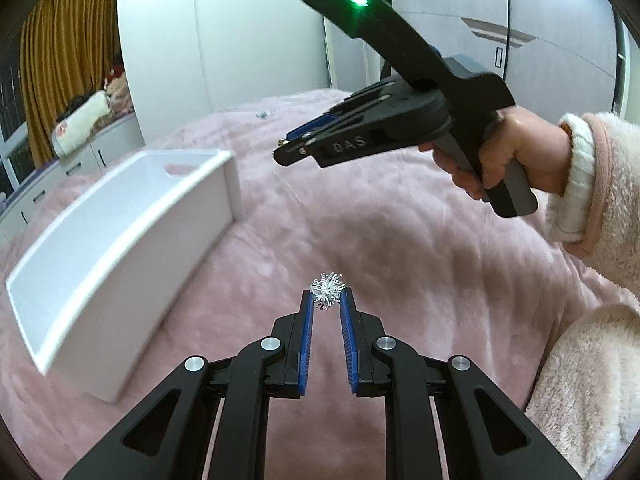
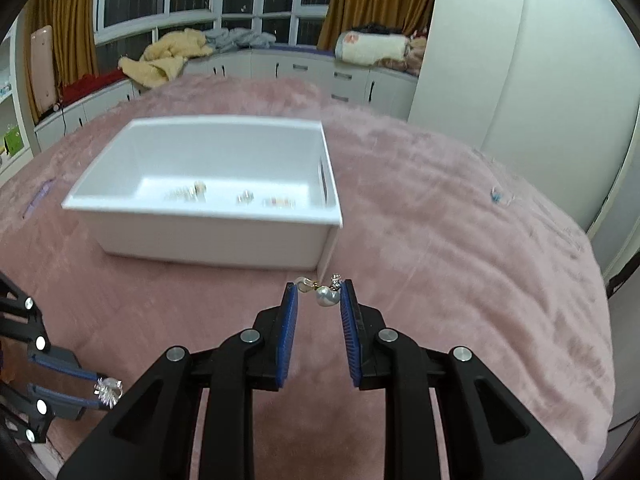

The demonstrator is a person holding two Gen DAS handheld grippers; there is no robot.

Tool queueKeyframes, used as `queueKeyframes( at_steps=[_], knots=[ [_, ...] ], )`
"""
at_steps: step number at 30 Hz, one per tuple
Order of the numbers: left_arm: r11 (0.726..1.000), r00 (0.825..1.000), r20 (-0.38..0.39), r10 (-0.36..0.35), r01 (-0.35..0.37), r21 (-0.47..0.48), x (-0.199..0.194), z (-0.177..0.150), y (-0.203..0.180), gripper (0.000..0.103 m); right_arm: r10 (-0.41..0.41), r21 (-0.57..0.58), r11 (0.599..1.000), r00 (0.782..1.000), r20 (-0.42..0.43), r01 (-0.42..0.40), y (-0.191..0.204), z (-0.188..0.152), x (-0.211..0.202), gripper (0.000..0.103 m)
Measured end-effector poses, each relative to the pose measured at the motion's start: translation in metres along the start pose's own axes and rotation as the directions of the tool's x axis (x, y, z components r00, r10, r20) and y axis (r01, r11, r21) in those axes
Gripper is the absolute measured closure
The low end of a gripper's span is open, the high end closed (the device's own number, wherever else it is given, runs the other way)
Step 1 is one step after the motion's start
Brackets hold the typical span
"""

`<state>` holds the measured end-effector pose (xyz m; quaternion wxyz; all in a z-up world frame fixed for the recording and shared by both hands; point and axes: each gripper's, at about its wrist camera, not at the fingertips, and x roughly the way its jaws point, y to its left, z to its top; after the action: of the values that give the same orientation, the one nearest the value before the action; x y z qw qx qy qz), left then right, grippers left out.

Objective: Organize jewelry
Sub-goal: 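Carry the flower earring and heart pearl earring over the white box, then open both tools to drop the earrings into the box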

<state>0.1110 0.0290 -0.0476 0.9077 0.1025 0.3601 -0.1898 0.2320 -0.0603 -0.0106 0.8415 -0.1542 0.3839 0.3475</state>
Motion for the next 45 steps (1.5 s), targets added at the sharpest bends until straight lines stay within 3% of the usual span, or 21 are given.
queueKeyframes(
  at_steps=[11,19,27,34,39,40,41,42,43,45],
  knots=[
    [0.993,0.987,0.11,0.116,-0.115,-0.023,-0.053,0.047,0.046,0.084,0.029,-0.034,0.999,0.988,0.149,-0.024,0.024,0.065,-0.027,0.08],
    [0.977,0.97,0.123,0.21,-0.202,-0.069,-0.073,0.065,0.086,0.084,0.057,-0.016,0.998,0.985,0.163,-0.055,0.041,0.097,-0.011,0.08],
    [0.934,0.952,0.022,0.304,-0.293,-0.203,-0.055,0.066,0.161,0.084,0.089,0.039,0.995,0.987,0.134,-0.095,0.048,0.123,0.03,0.08],
    [0.914,0.946,-0.094,0.31,-0.324,-0.244,-0.015,0.058,0.205,0.084,0.124,0.092,0.987,0.991,0.058,-0.129,0.055,0.128,0.079,0.08],
    [0.884,0.938,-0.144,0.315,-0.345,-0.315,0.002,0.045,0.228,0.083,0.133,0.127,0.983,0.991,0.006,-0.132,0.059,0.121,0.106,0.079],
    [0.881,0.936,-0.148,0.319,-0.351,-0.317,0.004,0.042,0.231,0.08,0.131,0.132,0.983,0.991,-0.002,-0.129,0.06,0.119,0.109,0.076],
    [0.877,0.932,-0.149,0.329,-0.36,-0.319,0.005,0.04,0.232,0.074,0.13,0.14,0.982,0.991,-0.014,-0.127,0.06,0.117,0.113,0.062],
    [0.872,0.93,-0.149,0.337,-0.367,-0.323,0.005,0.039,0.233,0.056,0.123,0.148,0.982,0.992,-0.016,-0.12,0.061,0.114,0.114,0.048],
    [0.865,0.926,-0.146,0.347,-0.376,-0.331,0.004,0.037,0.234,0.045,0.12,0.15,0.982,0.993,-0.012,-0.117,0.062,0.112,0.114,0.045],
    [0.859,0.927,-0.133,0.349,-0.374,-0.349,0.002,0.035,0.235,0.044,0.126,0.154,0.98,0.992,-0.005,-0.123,0.064,0.108,0.114,0.041]
  ],
)
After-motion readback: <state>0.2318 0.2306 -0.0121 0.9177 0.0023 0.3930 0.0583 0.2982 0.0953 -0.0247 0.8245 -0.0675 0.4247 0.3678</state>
